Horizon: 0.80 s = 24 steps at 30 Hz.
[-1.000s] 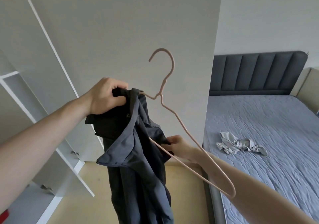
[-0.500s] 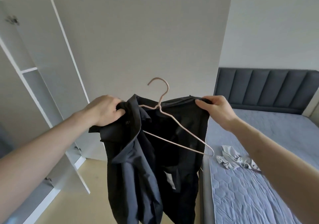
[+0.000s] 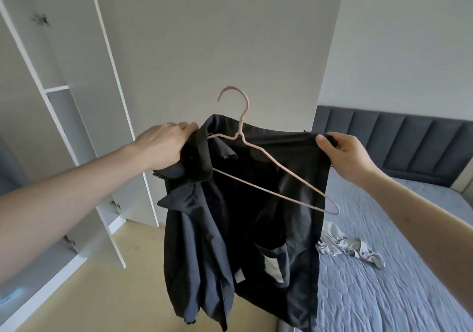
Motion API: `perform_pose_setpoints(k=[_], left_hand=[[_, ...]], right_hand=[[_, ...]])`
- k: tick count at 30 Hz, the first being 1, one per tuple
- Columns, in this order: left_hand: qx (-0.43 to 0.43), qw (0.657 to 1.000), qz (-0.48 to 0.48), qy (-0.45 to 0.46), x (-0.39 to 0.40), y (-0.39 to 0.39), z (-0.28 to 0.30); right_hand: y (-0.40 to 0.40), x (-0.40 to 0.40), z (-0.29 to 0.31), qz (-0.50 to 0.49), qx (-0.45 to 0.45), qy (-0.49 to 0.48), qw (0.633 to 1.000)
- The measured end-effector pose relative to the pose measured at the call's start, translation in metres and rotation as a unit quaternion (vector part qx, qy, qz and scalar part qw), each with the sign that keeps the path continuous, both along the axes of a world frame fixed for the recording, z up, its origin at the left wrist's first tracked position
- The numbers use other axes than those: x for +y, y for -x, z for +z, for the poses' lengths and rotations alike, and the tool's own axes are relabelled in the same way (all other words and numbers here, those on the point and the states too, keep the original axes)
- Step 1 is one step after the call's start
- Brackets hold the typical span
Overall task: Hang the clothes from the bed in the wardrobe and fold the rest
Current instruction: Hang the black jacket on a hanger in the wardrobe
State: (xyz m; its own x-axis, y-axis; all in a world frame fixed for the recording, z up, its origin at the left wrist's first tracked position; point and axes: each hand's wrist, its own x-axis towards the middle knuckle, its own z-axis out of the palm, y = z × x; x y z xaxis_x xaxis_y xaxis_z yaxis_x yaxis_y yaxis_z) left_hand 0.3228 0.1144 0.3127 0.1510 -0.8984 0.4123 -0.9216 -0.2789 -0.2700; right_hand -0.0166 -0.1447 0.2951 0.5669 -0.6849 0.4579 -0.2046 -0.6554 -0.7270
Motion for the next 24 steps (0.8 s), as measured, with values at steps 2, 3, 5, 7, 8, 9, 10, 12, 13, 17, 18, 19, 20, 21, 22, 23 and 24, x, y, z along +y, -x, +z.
perform_pose_setpoints(k=[2,3,5,7,8,9,10,12,13,17,18,19,20,21,22,23,24], left_hand=[[-0.045,0.999,-0.001,0.004,-0.003,0.011,0.007],[-0.073,0.997,0.006,-0.003,-0.005,0.015,0.011],[-0.121,0.992,0.027,-0.021,-0.007,0.023,0.016],[-0.143,0.988,0.049,-0.017,-0.006,0.027,0.02],[-0.15,0.987,0.057,-0.003,-0.005,0.029,0.021],[-0.162,0.984,0.069,0.008,-0.005,0.031,0.022],[-0.173,0.981,0.085,0.015,-0.005,0.034,0.023],[-0.174,0.977,0.124,0.02,-0.004,0.04,0.025],[-0.169,0.975,0.144,0.021,-0.002,0.043,0.025],[-0.107,0.975,0.191,0.045,0.001,0.052,0.02],[-0.083,0.976,0.193,0.055,0.0,0.054,0.019],[-0.054,0.978,0.192,0.067,-0.002,0.057,0.016],[-0.024,0.979,0.189,0.079,-0.003,0.059,0.015],[0.001,0.979,0.186,0.087,-0.005,0.061,0.014],[0.017,0.978,0.184,0.093,-0.008,0.064,0.012],[0.026,0.978,0.182,0.095,-0.01,0.067,0.01],[0.033,0.978,0.181,0.096,-0.012,0.07,0.007]], right_hand=[[0.006,-0.005,-0.005,-0.007,-0.007,0.007,1.0],[0.008,-0.009,-0.007,-0.009,-0.006,0.008,1.0],[0.009,-0.014,-0.007,-0.012,-0.001,0.019,1.0],[0.007,-0.014,-0.003,-0.017,-0.015,0.024,0.999],[0.007,-0.012,0.0,-0.012,-0.026,0.023,0.999],[0.008,-0.01,0.004,0.002,-0.04,0.013,0.999],[0.008,-0.006,0.008,0.022,-0.05,-0.001,0.999],[0.008,0.006,0.015,0.069,-0.036,-0.004,0.997],[0.007,0.013,0.02,0.096,-0.027,0.001,0.995],[-0.001,0.053,0.015,0.206,0.004,-0.009,0.979],[-0.005,0.063,0.008,0.236,0.017,-0.019,0.971],[-0.009,0.074,-0.001,0.264,0.035,-0.028,0.963],[-0.015,0.083,-0.009,0.289,0.054,-0.033,0.955],[-0.022,0.091,-0.017,0.309,0.073,-0.033,0.948],[-0.029,0.097,-0.024,0.323,0.087,-0.031,0.942],[-0.036,0.101,-0.03,0.332,0.091,-0.029,0.938],[-0.041,0.103,-0.037,0.337,0.084,-0.031,0.937]])
